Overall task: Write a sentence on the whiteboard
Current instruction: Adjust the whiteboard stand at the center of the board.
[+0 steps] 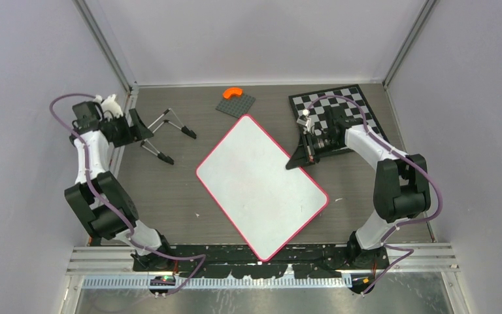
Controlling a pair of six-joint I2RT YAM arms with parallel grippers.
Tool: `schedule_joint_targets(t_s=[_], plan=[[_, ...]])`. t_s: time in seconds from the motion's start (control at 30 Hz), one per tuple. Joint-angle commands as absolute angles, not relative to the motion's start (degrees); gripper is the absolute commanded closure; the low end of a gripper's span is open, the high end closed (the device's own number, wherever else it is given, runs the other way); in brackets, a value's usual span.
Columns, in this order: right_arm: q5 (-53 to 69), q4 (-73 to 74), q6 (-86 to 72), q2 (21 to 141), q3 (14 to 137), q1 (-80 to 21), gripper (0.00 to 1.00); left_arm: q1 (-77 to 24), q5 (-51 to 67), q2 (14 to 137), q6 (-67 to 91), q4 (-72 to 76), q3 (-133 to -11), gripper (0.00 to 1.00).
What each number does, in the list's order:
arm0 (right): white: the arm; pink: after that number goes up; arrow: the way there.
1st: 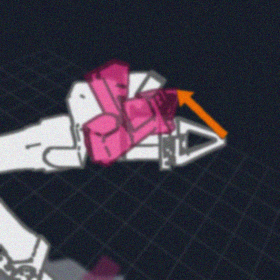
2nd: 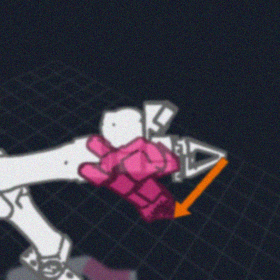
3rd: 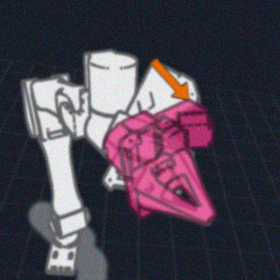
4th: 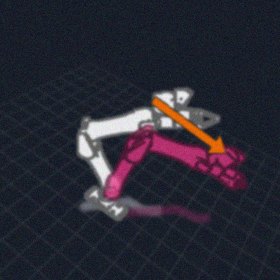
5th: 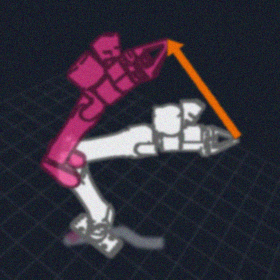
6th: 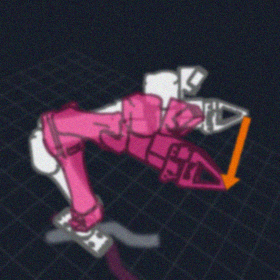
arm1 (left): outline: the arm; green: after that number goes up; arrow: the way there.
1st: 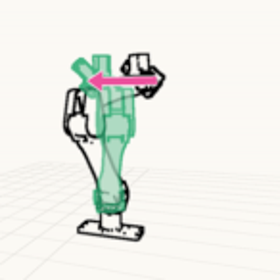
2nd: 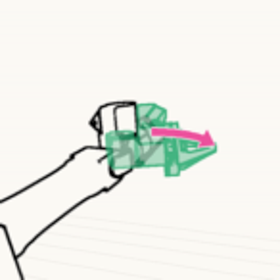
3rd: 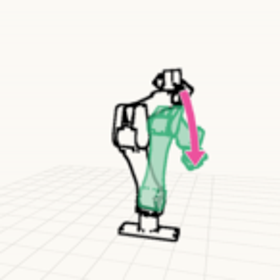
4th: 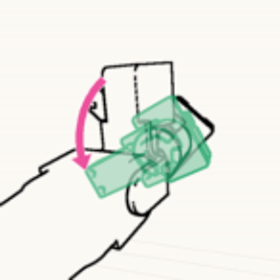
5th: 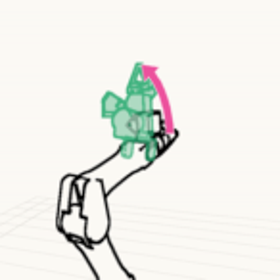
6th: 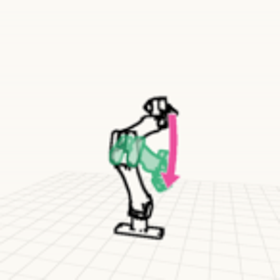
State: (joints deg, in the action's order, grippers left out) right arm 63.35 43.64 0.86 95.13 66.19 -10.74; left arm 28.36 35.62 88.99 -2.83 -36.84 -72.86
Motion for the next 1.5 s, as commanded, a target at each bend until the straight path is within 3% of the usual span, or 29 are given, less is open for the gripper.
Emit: schedule_joint_targets(t_s=[0.0, 0.2, 0.37, 0.57, 0.87, 0.93, 1.03, 1.17, 1.3, 1.47], plan=[[68.6, 51.0, 6.03, 95.32, 71.23, -10.64, 1.0, 22.99, 30.14, 94.86, -7.86, -36.34, -82.14, 0.2], [67.73, 60.59, 14.78, 97.82, 74.96, -10.67, 1.0, 18.69, 26.64, 108.48, -14.36, -45.65, -97.51, 0.26], [66.07, 66.15, 19.97, 98.85, 77.12, -10.76, 1.0, 15.79, 28.61, 116.91, -20.46, -56.54, -107.11, 0.51], [64.73, 70.33, 24.3, 99.64, 78.58, -10.79, 1.0, 11.32, 32.06, 118.54, -27.41, -60.07, -108.51, 0.8], [62.98, 75.77, 29.58, 101.71, 81.42, -11.43, 1.0, 2.28, 33.98, 123.13, -40.95, -76.21, -117.27, 0.87], [62.56, 76.59, 30.24, 102.15, 81.85, -11.45, 1.0, 2.03, 34.57, 124.1, -41.69, -78.57, -119.45, 0.77], [62.08, 77.76, 31.52, 102.39, 82.41, -11.61, 1.0, 2.04, 35.06, 124.45, -42.62, -80.57, -121.91, 0.48], [61.26, 79.53, 33.48, 102.33, 83.28, -12.54, 1.0, 2.1, 37.61, 122.17, -41.12, -80.08, -125.97, 0.18], [60.12, 80.02, 34.29, 102.2, 83.84, -13.23, 1.0, 1.64, 45.97, 120.16, -36.71, -79.84, -133.28, 0.01], [59.38, 82.48, 37.52, 101.71, 85.12, -14.9, 1.0, -5.64, 48.37, 118.05, -31.76, -77.06, -134.82, 0.0]])
